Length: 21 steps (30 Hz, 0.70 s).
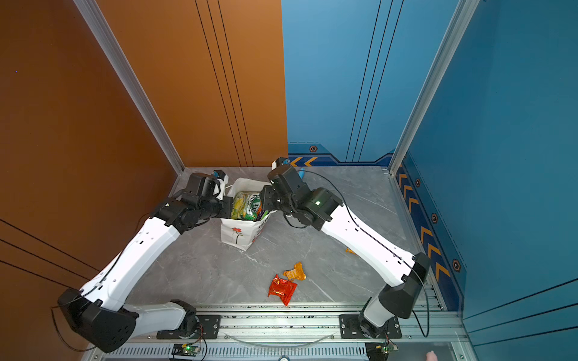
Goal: Place the snacks into the paper bag
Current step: 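Lift the right gripper out of the bag toward the yellow rice cracker pack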
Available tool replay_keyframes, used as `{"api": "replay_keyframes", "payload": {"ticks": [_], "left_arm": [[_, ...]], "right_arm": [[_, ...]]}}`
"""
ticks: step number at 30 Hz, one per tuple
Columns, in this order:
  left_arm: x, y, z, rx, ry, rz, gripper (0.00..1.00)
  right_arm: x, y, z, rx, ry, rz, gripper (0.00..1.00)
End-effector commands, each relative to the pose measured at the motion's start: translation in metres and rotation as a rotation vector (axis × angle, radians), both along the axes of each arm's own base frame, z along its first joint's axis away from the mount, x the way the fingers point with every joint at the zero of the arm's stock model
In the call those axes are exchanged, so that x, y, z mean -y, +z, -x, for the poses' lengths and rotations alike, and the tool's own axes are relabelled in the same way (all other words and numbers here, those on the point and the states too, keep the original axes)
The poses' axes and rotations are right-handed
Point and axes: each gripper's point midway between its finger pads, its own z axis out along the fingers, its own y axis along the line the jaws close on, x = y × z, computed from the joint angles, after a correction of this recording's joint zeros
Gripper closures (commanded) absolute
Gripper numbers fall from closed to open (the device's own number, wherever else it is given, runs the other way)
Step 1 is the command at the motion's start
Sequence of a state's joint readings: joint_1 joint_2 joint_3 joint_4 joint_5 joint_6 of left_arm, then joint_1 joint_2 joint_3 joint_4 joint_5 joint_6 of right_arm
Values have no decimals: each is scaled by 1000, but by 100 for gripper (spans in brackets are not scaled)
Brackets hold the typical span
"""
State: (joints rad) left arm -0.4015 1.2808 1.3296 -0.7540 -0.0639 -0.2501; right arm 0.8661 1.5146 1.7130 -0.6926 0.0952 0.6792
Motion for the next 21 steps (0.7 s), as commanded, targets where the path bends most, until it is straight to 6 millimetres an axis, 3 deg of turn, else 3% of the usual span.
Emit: {"api": "replay_keyframes", "payload": {"ticks": [1,5,10,13,21], "left_arm": [[3,22,-6,96,-12,11,100],[1,21,-7,97,-5,-2,100],[1,20,-7,91,-8,3,100],[1,22,-7,92,-8,10,100],[-1,21,-7,90,-2,11,100]], "right_arm": [[36,5,-5,53,-75,5,59],[84,-7,1,51,-157,20,58],[171,-47,11,-1,-348,45,56],[211,-75,20,-55,-445,23,56],[249,-126,28,-169,-541,-36,53]]}}
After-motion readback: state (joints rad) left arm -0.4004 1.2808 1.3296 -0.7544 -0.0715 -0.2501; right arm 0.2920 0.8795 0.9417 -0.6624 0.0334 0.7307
